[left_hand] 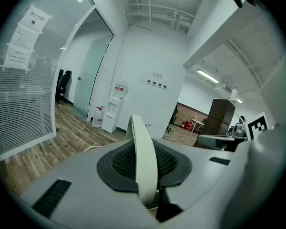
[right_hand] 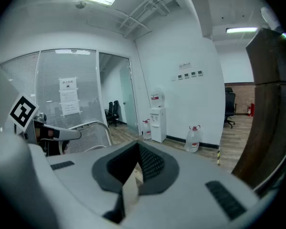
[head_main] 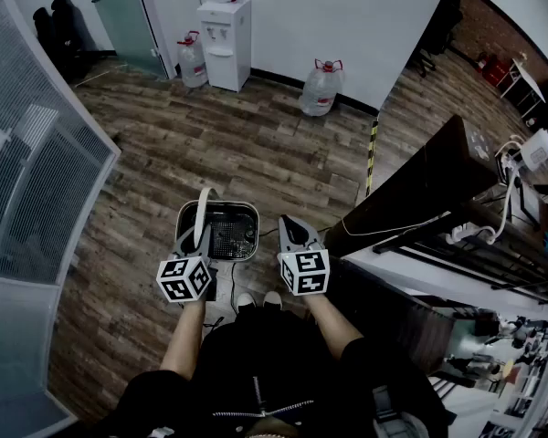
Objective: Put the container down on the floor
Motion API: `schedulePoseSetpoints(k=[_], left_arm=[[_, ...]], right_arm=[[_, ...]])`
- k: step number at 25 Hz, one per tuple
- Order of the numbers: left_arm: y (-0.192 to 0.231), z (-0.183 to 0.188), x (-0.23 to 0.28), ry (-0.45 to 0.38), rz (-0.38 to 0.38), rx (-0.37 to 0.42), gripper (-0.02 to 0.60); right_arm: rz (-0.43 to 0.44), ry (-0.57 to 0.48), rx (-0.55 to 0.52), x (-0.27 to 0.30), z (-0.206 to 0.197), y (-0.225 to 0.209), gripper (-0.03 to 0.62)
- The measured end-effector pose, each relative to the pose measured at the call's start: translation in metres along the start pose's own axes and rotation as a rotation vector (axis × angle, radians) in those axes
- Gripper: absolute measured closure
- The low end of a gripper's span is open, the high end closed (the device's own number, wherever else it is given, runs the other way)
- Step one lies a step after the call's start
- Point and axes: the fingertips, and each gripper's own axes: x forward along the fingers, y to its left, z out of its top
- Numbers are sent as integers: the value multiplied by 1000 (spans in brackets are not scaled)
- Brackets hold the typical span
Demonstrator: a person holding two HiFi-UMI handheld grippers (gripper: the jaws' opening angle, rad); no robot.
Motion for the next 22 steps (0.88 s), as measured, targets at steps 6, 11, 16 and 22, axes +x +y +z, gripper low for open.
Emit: schedulePoseSetpoints(k=[6, 11, 16, 22], left_arm=[[1, -6, -1, 13, 14, -8, 517], [-4, -7, 11, 21, 21, -4, 517], [-7, -7, 19, 20, 41, -9, 517], [-10, 1, 24, 4, 79, -7, 517]], right_arm=[[12, 15, 5, 3, -6, -1, 585], [5, 26, 35, 5, -13, -14, 583], [23, 57, 30, 6, -23, -21, 583], [66, 68, 29, 9, -24, -27, 583]])
